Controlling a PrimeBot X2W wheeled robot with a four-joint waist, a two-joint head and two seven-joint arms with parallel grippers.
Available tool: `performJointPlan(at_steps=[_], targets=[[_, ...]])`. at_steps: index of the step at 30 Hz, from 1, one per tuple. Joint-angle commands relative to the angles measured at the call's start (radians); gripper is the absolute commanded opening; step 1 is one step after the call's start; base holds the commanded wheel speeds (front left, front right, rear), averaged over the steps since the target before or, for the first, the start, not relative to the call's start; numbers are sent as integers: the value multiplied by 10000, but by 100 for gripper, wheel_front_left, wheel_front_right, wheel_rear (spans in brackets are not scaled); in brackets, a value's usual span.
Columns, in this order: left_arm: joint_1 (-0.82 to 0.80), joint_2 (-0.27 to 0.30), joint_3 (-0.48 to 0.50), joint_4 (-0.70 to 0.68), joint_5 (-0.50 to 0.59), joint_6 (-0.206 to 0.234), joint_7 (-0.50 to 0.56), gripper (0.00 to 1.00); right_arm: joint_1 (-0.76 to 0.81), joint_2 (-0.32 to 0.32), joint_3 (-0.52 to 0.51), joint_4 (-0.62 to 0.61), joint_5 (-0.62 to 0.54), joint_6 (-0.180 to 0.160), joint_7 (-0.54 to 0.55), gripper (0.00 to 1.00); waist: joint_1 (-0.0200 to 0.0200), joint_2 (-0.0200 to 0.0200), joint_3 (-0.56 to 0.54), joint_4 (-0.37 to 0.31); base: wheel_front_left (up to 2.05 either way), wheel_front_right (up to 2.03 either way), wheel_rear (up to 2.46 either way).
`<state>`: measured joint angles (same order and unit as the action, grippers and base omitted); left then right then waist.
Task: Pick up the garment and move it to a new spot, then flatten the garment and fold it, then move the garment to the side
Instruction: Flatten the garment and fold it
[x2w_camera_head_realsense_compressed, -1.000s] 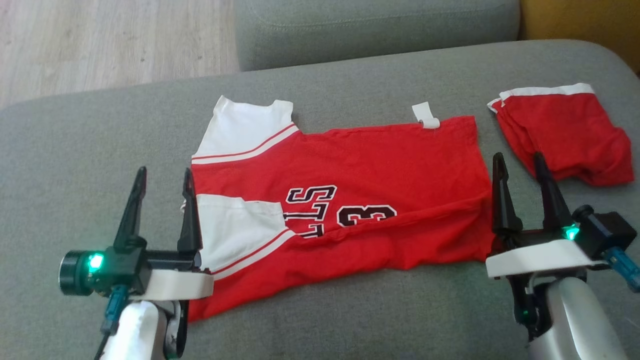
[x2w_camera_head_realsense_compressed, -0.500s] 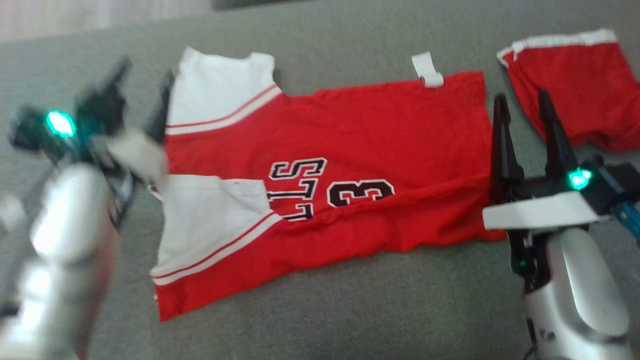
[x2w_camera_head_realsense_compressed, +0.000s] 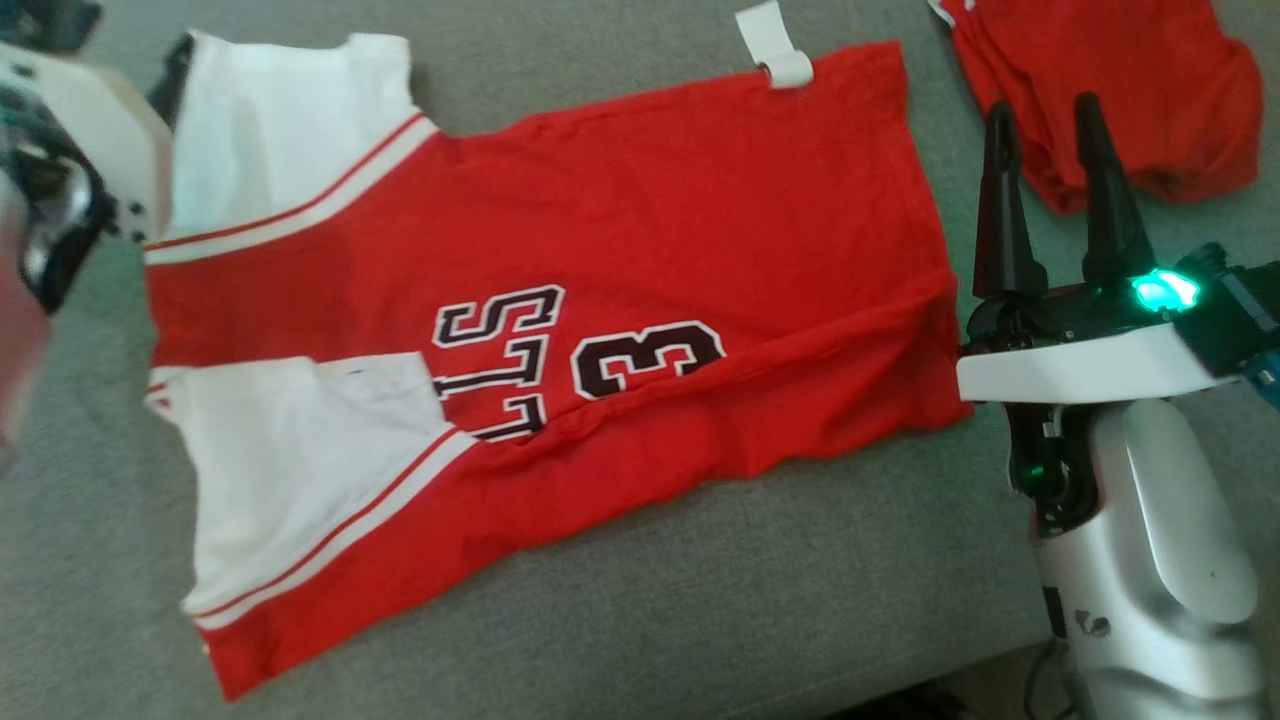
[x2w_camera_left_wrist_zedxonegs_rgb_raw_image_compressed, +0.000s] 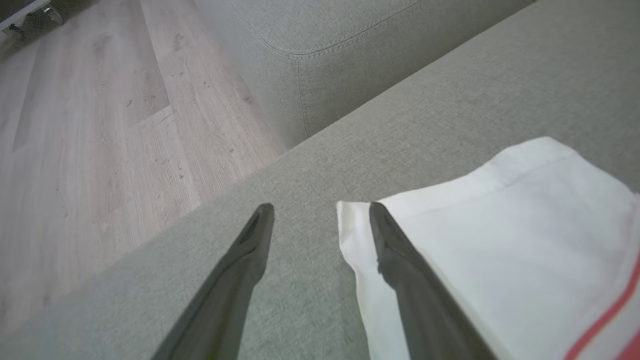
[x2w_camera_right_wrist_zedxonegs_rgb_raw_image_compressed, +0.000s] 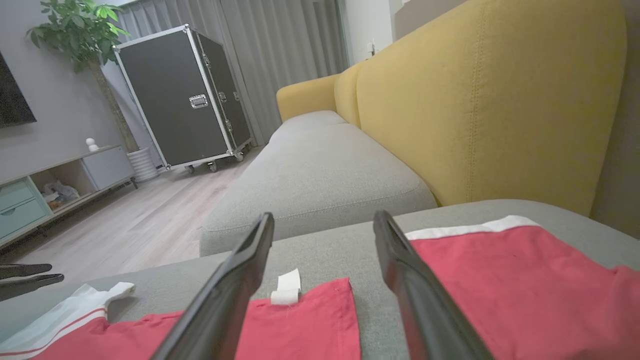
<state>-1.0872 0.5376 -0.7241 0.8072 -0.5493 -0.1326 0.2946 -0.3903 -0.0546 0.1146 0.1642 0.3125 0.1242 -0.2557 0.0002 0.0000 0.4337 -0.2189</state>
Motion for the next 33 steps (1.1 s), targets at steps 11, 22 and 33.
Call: performJointPlan(at_steps=[11,22,33], targets=[[-1014,733,-759,833,-1020,20,527,100,-140,43,268,-623,364,65,-60,100,-2,0,572,-508,0,0,0],[-814,603,-1726,161,-3033,20,1462,88,-195,43,19,-397,223,65,-60,100,-2,0,476,-445,0,0,0],[-706,682,-2198,-567,-4227,20,328,0,-471,43,-44,180,-591,65,-61,100,-2,0,-152,230,0,0,0]])
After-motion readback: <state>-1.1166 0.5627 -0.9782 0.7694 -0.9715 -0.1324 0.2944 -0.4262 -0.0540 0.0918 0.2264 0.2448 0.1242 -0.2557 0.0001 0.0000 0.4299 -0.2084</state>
